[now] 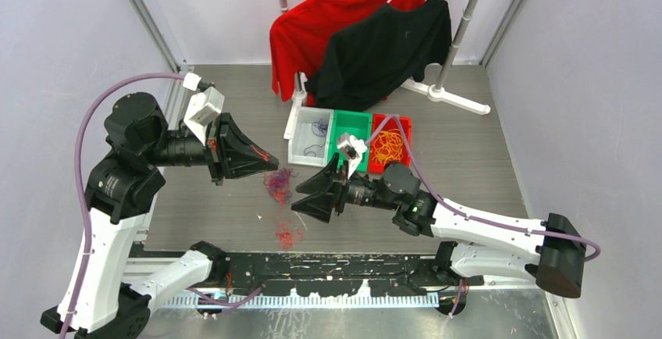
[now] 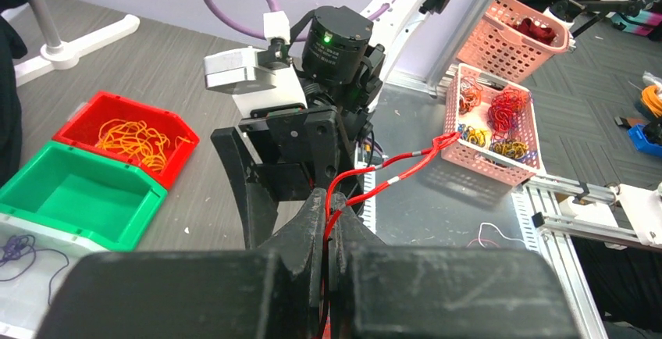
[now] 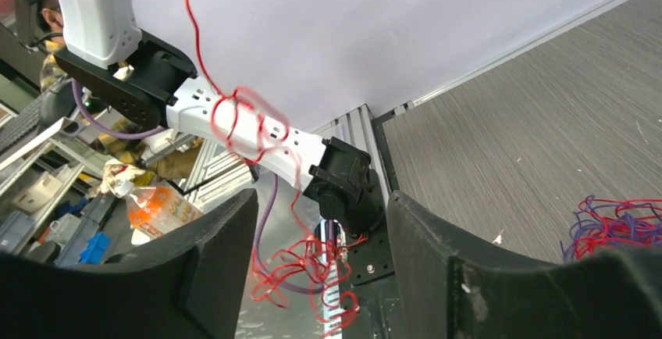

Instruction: Untangle the cables

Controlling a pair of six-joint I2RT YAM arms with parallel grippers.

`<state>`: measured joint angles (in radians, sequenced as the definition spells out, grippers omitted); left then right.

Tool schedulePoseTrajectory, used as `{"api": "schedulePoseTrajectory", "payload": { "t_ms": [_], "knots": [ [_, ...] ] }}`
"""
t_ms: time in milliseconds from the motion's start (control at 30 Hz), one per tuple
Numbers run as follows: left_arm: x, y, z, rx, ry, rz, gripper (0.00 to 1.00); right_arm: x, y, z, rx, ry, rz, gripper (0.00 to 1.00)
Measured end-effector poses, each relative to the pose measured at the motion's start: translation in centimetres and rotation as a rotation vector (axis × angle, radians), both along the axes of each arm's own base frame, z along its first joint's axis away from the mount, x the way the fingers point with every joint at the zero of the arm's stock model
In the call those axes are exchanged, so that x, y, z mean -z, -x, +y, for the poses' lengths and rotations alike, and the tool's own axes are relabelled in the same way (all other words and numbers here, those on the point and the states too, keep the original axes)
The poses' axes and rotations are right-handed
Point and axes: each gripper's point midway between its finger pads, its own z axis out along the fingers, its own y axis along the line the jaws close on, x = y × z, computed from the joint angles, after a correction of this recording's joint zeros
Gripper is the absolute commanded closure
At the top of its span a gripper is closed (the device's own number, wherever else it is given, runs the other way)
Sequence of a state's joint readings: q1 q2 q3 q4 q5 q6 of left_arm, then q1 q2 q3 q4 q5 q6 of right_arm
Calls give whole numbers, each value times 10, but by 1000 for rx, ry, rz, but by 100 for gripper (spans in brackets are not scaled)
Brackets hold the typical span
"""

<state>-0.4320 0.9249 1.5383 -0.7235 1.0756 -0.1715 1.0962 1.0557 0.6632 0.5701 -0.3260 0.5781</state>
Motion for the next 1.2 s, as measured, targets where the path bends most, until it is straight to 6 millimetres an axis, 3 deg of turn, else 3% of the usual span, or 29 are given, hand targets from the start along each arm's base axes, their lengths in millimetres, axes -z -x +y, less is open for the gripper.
{"api": "schedulePoseTrajectory", "payload": {
  "t_ms": [100, 200, 433, 667, 867, 1033, 1200],
  "knots": [
    [-2, 1, 0, 0, 3, -6, 100, 0, 0, -4, 12, 7, -13, 20],
    [-4, 1, 1, 0, 5, -11, 100, 2, -3, -5, 28, 18, -27, 16],
    [-4, 1, 1, 0, 5, -11, 100, -9, -2, -5, 23, -8, -66, 17],
    [-5, 1, 0, 0, 6, -12, 100, -16, -3, 20, -29, -14, -96, 18],
    [-6, 0, 0, 0, 7, -14, 100, -5, -5, 46, -57, 31, -104, 25],
    [-11, -1, 0, -1, 11, -24, 100, -2, -6, 62, -69, 55, -121, 38],
    [-27, 0, 0, -2, 27, -61, 100, 22, -10, 69, -65, 101, -97, 51]
  ]
}}
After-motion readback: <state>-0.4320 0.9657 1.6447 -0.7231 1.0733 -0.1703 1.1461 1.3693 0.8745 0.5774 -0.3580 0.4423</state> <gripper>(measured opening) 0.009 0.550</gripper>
